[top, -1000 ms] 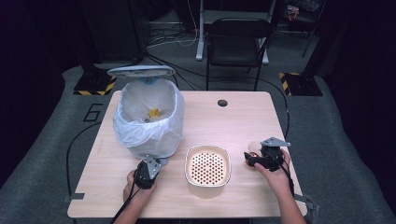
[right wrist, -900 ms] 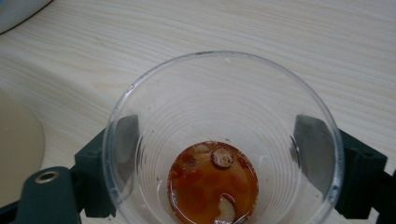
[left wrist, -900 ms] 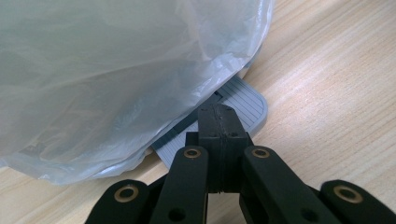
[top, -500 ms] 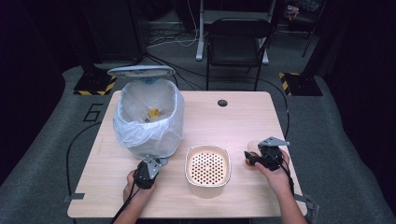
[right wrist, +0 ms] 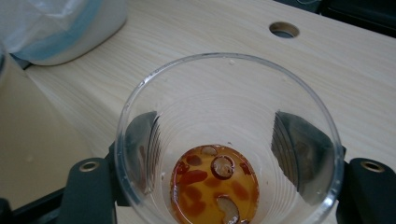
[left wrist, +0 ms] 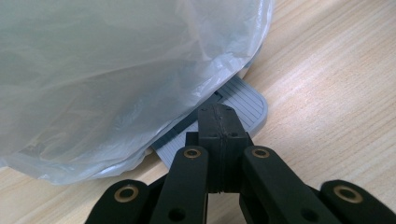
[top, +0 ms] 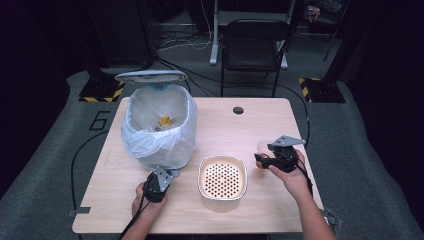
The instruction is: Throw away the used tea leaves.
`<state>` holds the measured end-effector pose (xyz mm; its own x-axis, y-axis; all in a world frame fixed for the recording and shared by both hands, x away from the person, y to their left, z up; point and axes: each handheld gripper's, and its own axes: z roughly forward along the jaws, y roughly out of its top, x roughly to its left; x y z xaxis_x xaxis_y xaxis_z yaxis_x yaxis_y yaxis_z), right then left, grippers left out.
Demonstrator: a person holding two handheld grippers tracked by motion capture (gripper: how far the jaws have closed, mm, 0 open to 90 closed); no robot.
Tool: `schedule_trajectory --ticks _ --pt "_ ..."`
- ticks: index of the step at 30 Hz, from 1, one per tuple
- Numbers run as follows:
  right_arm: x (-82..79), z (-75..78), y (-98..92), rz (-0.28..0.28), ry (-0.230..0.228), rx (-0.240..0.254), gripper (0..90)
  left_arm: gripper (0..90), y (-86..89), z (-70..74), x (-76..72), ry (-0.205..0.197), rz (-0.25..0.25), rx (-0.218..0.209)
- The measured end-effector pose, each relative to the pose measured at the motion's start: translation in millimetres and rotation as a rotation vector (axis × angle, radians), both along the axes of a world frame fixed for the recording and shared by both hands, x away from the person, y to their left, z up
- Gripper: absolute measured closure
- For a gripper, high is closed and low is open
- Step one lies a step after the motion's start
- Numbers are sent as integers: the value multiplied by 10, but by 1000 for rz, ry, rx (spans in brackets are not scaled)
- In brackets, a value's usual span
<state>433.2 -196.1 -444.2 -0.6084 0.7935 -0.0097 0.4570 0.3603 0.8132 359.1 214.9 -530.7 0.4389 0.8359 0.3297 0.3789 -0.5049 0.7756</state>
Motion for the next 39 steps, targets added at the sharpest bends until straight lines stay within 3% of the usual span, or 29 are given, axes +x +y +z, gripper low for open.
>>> schedule_trajectory --ticks 4,7,15,21,27,30,39 --pt "61 107 79 49 -12 -7 319 900 0 0 0 0 0 0" --pt "103 190 136 91 -17 -40 320 900 1 1 0 0 -1 -1" --pt "191 399 283 202 -41 -27 319 900 0 0 0 1 -1 -3" --pt "284 473 353 268 -47 -47 319 900 3 1 2 -1 -1 0" --pt "346 531 395 327 -53 -29 321 900 2 1 2 -1 0 0" --pt "335 593 447 355 -88 -45 320 900 0 0 0 0 0 -1" --pt "193 750 609 458 -260 -112 338 900 -1 -1 0 -1 0 1"
